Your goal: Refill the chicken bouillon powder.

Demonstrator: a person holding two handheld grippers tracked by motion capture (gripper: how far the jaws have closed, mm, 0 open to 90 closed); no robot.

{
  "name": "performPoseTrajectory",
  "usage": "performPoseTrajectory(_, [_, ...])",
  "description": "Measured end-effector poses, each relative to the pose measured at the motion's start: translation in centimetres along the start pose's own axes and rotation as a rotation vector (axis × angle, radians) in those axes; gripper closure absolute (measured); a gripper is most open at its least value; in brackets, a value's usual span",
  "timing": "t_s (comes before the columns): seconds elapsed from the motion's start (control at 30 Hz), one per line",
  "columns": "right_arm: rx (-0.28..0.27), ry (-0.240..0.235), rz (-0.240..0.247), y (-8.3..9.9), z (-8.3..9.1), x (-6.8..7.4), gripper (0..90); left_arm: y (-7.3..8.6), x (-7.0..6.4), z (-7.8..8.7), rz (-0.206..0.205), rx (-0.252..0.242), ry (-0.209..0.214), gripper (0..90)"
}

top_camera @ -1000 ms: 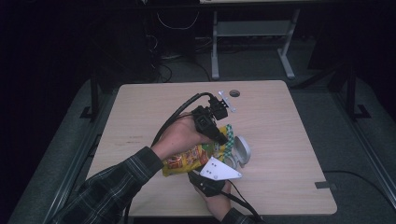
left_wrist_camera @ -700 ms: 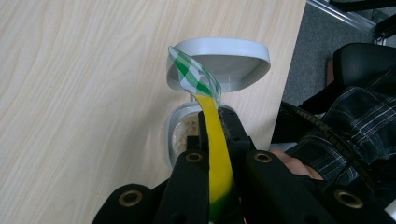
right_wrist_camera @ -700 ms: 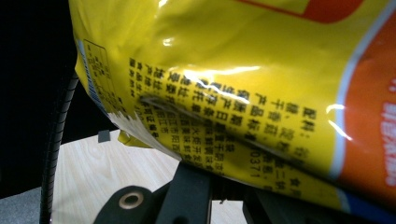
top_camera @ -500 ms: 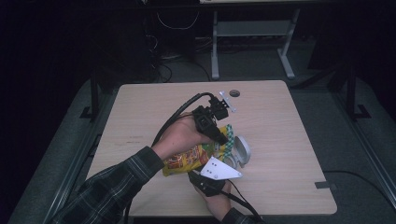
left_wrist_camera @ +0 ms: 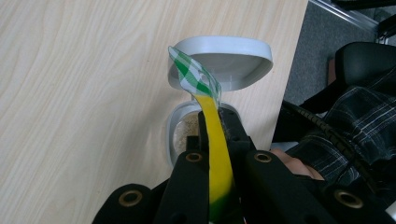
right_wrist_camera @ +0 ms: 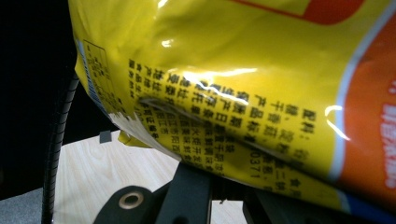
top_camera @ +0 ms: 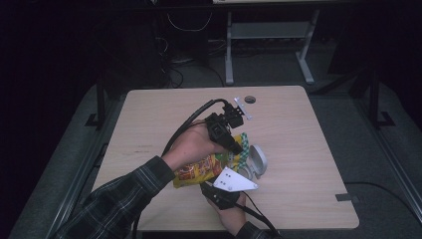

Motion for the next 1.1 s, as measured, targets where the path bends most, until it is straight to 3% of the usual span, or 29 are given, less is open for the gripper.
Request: performPoseTrajectory(1.1, [-0.002,-0.005,-0.006,-0.04,-0.03,0.2,90.0,0.18,0.05,-0.26,0.009,0.029,-0.011,89.7])
Point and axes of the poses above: each handheld gripper's, and its own axes: z roughly backward along the jaws, y roughly out of its underside, x roughly to its left, the point moved 10 cm from there along -z, roughly forward along the jaws, and after that the axes turned 14 degrees about z, right-handed, at the moved point
